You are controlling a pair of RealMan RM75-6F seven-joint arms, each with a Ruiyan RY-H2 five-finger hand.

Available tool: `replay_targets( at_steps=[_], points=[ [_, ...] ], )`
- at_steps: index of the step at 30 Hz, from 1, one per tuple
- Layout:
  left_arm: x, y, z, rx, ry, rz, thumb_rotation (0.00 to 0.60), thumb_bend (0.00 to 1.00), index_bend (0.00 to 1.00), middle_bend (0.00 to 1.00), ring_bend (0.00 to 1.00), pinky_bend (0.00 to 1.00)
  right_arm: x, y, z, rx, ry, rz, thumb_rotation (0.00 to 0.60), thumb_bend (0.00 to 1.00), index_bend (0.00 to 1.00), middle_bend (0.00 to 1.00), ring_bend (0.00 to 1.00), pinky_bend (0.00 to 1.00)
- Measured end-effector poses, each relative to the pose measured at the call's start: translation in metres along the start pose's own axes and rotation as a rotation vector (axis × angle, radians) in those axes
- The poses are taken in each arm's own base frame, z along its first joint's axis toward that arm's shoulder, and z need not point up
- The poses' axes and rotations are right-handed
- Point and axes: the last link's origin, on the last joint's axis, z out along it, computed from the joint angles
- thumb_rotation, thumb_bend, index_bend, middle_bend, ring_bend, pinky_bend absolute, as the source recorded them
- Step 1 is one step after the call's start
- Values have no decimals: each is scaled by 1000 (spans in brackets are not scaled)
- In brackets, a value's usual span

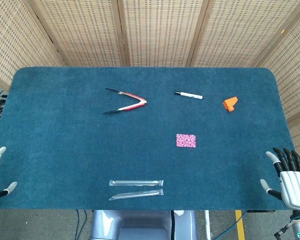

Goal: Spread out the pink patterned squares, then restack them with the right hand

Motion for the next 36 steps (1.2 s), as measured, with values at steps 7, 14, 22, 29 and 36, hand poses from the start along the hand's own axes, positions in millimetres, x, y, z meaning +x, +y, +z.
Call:
replay_targets(
  at_steps=[7,14,22,29,36],
  points=[
    [-1,0,0,0,-6,2,600,115,77,0,0,0,0,0,0,-1,-2,0,600,311,174,111,0,0],
    [0,0,-1,0,0,2,600,114,77,0,0,0,0,0,0,2,0,1,600,311,174,111,0,0],
    [3,1,0,-5,1,-4,600,115,77,0,0,0,1,-1,3,18,-1,0,600,356,174,111,0,0],
    [9,2,2,-15,4,-3,600,116,79,0,0,0,3,-4,10,55,-29,24,600,390,174,111,0,0],
    [15,3,3,-21,0,-1,600,116,80,0,0,0,5,-12,22,123,-88,107,600,414,174,111,0,0]
  ],
)
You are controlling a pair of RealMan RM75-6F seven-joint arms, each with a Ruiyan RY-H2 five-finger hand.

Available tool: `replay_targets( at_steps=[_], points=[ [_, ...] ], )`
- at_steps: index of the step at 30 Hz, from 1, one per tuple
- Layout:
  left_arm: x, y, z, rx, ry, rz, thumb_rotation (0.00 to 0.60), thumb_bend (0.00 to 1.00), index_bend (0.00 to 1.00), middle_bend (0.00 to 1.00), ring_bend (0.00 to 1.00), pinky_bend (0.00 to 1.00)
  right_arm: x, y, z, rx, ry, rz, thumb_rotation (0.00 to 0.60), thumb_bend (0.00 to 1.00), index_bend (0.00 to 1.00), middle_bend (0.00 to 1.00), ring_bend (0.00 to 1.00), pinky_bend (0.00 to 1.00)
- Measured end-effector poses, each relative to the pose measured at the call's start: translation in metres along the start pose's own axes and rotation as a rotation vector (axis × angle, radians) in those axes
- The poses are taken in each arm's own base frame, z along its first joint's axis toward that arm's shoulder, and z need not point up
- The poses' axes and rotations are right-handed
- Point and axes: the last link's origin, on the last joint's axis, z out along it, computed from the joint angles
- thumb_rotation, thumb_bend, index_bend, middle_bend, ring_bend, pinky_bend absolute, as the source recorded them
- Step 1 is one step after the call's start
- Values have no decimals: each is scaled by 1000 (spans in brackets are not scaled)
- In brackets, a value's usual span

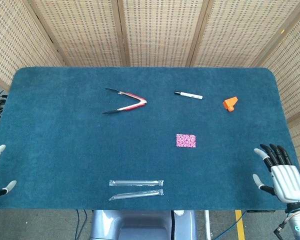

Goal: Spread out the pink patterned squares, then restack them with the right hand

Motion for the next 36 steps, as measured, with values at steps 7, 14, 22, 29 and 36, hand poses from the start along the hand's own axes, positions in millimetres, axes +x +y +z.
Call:
replay_targets(
  at_steps=[7,14,22,29,36],
  points=[
    [7,3,2,-9,12,6,600,116,80,0,0,0,3,-15,27,111,-89,59,600,414,174,108,0,0],
    [14,6,3,-15,17,12,600,116,80,0,0,0,4,-36,58,222,-156,67,600,416,174,97,0,0],
    [22,9,3,-25,30,22,600,116,80,0,0,0,2,-58,90,311,-230,70,600,417,174,97,0,0],
    [24,9,5,-20,34,25,600,115,80,0,0,0,-11,-78,119,363,-313,54,600,427,174,97,0,0],
    [26,9,9,-13,38,31,600,116,80,0,0,0,-28,-92,145,390,-361,17,600,428,174,98,0,0]
  ],
)
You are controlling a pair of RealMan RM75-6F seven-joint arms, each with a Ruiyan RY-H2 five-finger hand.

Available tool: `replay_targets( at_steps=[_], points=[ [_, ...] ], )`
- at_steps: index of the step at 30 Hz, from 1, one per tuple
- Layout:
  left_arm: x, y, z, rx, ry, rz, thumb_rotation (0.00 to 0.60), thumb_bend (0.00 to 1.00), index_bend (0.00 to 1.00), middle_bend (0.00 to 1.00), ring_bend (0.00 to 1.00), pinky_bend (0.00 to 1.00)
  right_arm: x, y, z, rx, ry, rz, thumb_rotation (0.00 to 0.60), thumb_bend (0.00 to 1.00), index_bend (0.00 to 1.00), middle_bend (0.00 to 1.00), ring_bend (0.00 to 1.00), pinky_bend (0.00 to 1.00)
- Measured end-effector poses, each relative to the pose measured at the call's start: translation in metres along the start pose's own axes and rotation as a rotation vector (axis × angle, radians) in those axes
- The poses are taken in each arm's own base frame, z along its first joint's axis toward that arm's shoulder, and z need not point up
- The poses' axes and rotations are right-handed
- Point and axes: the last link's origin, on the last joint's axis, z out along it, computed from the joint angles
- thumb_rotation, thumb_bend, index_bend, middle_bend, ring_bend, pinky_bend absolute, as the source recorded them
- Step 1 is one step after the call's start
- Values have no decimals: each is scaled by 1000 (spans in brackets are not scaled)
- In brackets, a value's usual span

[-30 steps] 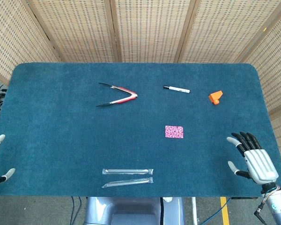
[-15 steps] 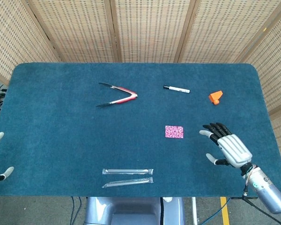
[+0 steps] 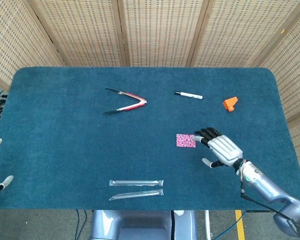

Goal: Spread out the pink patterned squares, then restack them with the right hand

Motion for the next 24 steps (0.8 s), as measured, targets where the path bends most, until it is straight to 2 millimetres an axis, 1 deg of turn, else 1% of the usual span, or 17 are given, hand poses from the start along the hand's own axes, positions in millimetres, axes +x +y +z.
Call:
replay_targets(
  at_steps=[6,15,24],
  points=[
    [-3,1,2,2,-13,4,600,116,80,0,0,0,-9,1,26,-3,-38,-58,600,427,174,97,0,0],
    [-6,1,3,8,-29,5,600,117,80,0,0,0,-23,4,50,-26,-79,-82,600,428,174,98,0,0],
    [-8,-2,2,21,-39,7,600,117,80,0,0,0,-41,11,70,-57,-129,-106,600,427,174,100,0,0]
  ],
)
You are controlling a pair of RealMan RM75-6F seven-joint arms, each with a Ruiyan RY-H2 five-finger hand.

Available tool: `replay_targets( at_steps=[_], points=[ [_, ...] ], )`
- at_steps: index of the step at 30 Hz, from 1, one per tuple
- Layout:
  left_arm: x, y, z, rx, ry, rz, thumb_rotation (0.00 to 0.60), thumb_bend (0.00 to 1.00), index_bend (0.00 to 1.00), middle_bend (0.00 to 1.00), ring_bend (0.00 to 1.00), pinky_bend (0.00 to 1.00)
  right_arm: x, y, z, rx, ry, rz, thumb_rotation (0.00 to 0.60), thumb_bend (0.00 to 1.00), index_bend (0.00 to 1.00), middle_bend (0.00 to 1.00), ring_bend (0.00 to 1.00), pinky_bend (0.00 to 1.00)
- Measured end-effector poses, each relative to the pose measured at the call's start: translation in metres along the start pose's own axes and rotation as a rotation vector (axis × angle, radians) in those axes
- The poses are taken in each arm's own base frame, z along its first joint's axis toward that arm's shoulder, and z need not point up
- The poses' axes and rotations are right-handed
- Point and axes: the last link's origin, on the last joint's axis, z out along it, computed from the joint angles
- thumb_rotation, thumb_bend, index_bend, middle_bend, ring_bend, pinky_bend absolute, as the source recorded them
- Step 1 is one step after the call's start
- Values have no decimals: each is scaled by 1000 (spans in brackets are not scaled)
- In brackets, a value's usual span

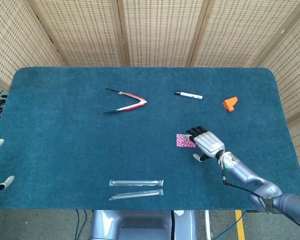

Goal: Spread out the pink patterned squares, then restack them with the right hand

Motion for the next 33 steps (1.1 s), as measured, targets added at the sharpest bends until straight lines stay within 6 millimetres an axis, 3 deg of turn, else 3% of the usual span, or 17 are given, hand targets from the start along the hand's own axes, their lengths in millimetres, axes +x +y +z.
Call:
replay_targets(
  at_steps=[14,33],
  points=[
    [-2,-6,-3,20,-8,-2,600,117,80,0,0,0,-15,2,15,-7,-46,-81,600,436,174,107,0,0],
    [-2,-8,-4,30,-7,-3,600,117,80,0,0,0,-26,7,15,-7,-88,-146,600,428,188,116,0,0]
  ],
)
